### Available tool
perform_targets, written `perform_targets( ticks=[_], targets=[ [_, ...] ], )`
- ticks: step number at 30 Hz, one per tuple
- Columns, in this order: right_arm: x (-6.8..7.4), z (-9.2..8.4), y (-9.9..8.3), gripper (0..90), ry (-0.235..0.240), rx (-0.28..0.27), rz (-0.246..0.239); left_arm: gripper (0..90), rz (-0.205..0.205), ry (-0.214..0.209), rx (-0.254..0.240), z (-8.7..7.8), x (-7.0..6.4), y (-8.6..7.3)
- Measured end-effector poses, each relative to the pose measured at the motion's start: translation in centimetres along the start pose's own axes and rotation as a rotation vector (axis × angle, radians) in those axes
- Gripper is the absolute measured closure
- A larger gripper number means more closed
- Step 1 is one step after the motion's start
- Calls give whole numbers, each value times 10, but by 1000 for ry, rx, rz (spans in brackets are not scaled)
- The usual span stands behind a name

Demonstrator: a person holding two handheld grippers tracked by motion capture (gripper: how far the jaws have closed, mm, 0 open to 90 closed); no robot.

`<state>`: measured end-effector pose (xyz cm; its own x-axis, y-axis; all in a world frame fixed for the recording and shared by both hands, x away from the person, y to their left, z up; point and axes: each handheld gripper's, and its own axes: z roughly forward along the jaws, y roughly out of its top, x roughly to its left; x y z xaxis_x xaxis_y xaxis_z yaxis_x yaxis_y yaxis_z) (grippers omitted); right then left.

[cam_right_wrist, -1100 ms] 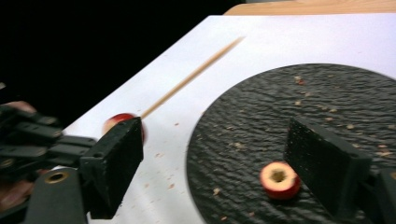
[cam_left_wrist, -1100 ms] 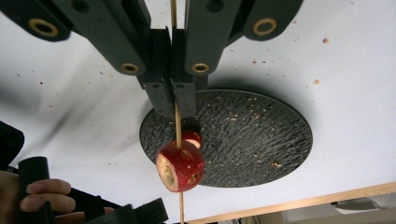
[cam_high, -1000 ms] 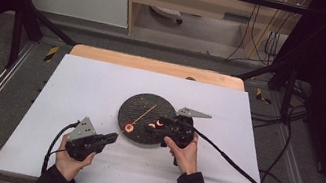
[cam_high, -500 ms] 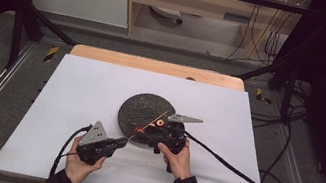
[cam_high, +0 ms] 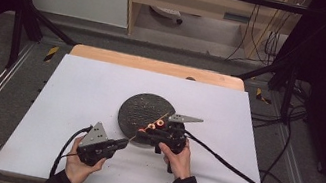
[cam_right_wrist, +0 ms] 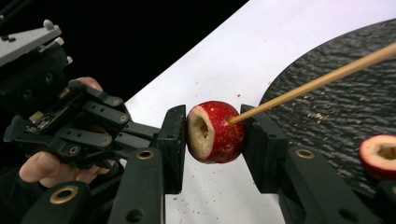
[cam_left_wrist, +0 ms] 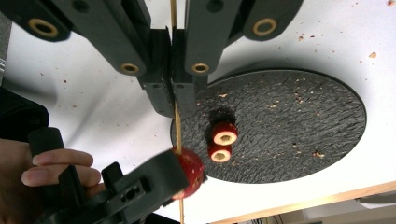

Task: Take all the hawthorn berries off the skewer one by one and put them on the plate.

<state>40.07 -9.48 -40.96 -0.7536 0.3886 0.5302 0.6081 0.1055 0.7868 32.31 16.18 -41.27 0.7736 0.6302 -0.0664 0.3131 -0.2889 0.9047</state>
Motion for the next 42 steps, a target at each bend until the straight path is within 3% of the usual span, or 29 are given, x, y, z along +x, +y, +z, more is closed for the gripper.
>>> perform_targets(
  ticks=[23,34,42],
  targets=[
    [-18,-35,47,637,-106,-99,12,884,3,16,-24,-15,8,-2],
    [-30,-56,69,640,-218,-144,12,884,-5,27,-28,-20,12,-4],
    [-37,-51,71,640,-256,-138,18,884,-22,46,-44,-26,18,-3]
  ],
)
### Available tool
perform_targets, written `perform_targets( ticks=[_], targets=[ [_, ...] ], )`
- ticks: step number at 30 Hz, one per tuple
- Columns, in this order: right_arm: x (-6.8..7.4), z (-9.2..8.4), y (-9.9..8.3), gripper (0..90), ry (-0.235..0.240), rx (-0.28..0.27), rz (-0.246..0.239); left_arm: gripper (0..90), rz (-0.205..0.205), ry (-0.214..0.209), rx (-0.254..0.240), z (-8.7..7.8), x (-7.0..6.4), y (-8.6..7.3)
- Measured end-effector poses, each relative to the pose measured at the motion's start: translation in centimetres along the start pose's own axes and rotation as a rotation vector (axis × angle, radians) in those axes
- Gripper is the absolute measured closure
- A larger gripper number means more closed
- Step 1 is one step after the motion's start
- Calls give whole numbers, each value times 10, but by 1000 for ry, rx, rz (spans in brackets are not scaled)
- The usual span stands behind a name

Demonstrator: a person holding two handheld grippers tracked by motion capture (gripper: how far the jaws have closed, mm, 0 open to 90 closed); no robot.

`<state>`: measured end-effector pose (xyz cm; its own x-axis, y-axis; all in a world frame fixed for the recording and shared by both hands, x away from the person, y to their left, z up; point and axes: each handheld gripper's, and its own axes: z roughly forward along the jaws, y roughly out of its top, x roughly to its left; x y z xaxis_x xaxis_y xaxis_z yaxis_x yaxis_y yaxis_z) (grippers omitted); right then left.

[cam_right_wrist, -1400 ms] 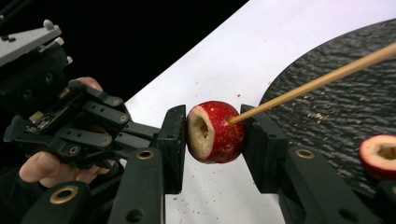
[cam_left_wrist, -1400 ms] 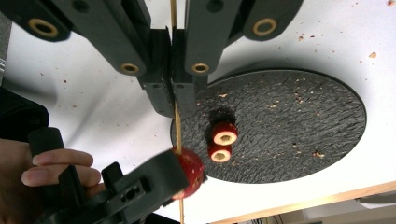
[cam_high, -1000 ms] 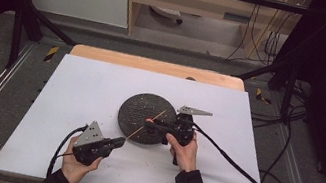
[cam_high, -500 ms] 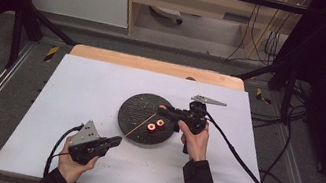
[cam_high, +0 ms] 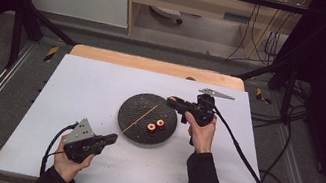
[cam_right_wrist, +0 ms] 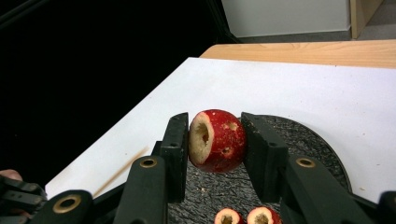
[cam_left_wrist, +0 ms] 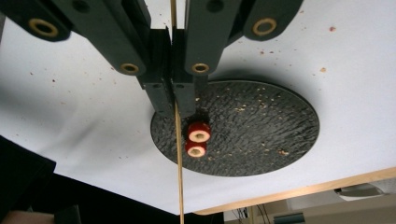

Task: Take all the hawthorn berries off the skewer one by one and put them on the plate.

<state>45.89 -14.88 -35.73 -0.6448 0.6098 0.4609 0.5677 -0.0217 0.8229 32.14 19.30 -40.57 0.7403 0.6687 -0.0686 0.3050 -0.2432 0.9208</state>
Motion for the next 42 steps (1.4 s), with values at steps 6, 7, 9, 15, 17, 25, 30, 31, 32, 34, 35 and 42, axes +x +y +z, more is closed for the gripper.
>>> perform_targets(
  ticks=[6,7,9,15,17,25,30,31,32,34,35,42],
  targets=[
    [0,24,-11,640,-17,57,-3,884,-13,17,0,-1,5,0],
    [-1,29,-14,640,-21,66,-5,884,-13,20,3,-1,6,0],
    [-2,39,-20,640,-32,90,-6,884,-17,20,2,0,7,-1],
    [-7,65,-36,639,-55,151,6,884,-19,26,8,1,8,-1],
    [-11,71,-41,639,-73,171,11,884,-18,26,10,1,8,-2],
    [-20,86,-56,636,-136,238,-6,884,-16,26,16,2,7,-2],
    [-23,88,-57,620,-154,253,-12,884,-15,25,20,3,7,-2],
    [-23,88,-58,608,-157,256,-14,884,-14,25,18,3,7,-2],
    [-23,88,-58,593,-160,258,-19,884,-14,25,18,3,6,-2],
    [-23,87,-57,575,-169,255,-30,884,-14,25,19,3,6,-2],
    [-22,86,-56,564,-171,254,-38,884,-15,25,19,3,7,-2],
    [-9,65,-42,473,-158,208,-94,884,-17,28,20,2,7,-2]
  ],
)
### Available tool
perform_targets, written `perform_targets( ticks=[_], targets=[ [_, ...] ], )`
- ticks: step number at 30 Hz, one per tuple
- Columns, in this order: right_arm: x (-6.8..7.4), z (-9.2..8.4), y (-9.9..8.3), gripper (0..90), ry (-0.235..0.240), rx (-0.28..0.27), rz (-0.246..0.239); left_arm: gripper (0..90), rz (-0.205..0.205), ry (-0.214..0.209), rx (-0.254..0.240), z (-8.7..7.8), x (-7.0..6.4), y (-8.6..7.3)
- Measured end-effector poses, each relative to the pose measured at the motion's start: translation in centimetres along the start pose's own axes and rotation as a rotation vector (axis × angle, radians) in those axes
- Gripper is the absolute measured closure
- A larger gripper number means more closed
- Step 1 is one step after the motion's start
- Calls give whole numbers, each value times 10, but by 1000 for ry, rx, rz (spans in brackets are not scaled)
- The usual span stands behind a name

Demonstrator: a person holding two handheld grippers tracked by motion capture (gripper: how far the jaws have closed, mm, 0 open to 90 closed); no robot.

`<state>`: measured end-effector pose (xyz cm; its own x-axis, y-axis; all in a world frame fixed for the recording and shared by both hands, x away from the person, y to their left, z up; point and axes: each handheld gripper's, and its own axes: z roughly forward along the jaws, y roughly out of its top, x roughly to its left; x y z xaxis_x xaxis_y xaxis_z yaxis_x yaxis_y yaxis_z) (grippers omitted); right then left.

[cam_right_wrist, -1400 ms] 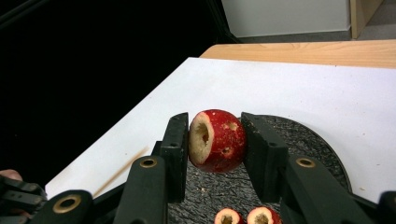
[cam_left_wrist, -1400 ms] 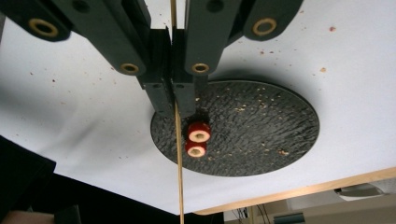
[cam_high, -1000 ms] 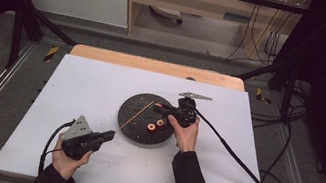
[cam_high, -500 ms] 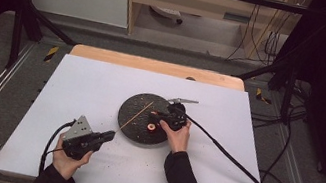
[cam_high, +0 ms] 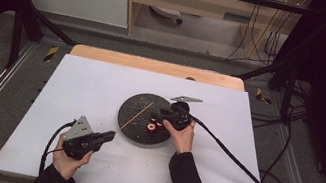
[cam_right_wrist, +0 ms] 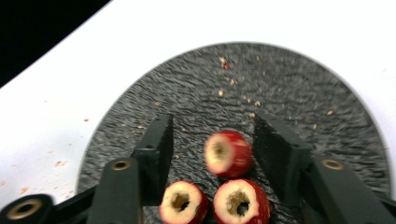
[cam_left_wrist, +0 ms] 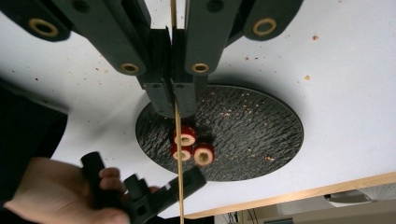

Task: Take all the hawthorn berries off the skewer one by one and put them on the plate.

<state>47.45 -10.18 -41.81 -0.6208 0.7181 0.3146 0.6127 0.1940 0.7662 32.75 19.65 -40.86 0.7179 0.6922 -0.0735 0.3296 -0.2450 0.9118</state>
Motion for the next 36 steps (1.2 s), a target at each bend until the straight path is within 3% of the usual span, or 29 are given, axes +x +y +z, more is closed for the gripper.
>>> perform_targets(
  ticks=[9,17,24,29,34,36],
  targets=[
    [6,-42,-3,240,0,-53,-51,884,0,4,2,0,0,0],
    [4,-68,-25,81,-25,-61,-96,884,-2,5,8,1,1,0],
    [-2,-84,-53,30,-47,-50,-130,884,-6,7,22,3,0,2],
    [-9,-92,-73,11,-51,-19,-150,884,-9,13,34,5,1,6],
    [-14,-100,-93,10,-53,19,-140,884,-14,22,39,8,3,13],
    [-16,-103,-99,11,-61,25,-160,884,-16,27,45,11,5,17]
  ],
)
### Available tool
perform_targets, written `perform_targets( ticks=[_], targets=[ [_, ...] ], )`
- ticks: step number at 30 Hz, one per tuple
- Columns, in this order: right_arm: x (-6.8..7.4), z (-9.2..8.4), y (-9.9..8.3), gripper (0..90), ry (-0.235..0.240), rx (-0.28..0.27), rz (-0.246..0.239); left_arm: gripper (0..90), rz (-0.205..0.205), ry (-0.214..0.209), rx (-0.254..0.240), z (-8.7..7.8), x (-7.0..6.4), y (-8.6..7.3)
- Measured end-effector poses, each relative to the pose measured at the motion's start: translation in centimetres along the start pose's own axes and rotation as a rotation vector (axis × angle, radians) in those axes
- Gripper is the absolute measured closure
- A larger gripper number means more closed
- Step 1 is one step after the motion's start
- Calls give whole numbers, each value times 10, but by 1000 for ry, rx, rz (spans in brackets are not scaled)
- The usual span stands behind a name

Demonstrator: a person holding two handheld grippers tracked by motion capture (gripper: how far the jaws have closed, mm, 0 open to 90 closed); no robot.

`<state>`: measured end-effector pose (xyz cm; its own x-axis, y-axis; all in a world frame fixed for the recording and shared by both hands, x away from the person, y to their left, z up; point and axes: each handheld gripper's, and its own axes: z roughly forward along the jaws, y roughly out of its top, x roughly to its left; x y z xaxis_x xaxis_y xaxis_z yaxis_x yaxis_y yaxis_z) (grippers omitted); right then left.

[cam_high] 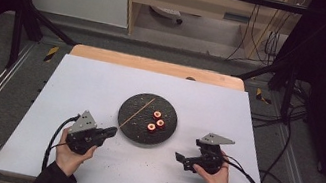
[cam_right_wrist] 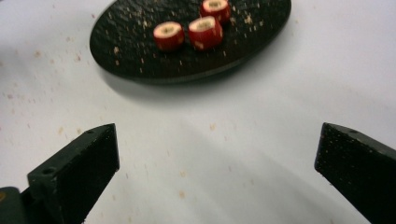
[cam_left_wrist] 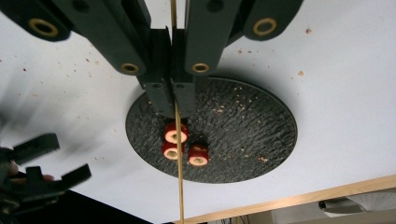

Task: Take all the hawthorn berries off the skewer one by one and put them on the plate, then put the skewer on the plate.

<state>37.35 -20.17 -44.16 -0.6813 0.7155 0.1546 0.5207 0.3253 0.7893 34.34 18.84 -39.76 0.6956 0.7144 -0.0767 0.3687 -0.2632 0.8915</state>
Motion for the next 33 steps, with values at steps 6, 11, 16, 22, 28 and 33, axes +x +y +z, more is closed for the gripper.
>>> perform_targets(
  ticks=[6,11,16,22,28,33],
  targets=[
    [-2,-8,-14,11,-15,27,-20,884,3,16,18,11,4,15],
    [-4,-15,-21,13,-12,18,-14,884,3,26,36,22,7,24],
    [-6,-21,-25,13,-12,5,-4,883,-9,39,53,35,10,31],
    [-7,-24,-25,14,-9,-5,-1,884,-21,64,78,52,15,38],
    [-6,-24,-25,14,-7,-4,-3,884,-30,89,106,69,19,40],
    [-6,-25,-26,14,-1,-7,-5,884,-36,116,133,82,24,36]
  ],
)
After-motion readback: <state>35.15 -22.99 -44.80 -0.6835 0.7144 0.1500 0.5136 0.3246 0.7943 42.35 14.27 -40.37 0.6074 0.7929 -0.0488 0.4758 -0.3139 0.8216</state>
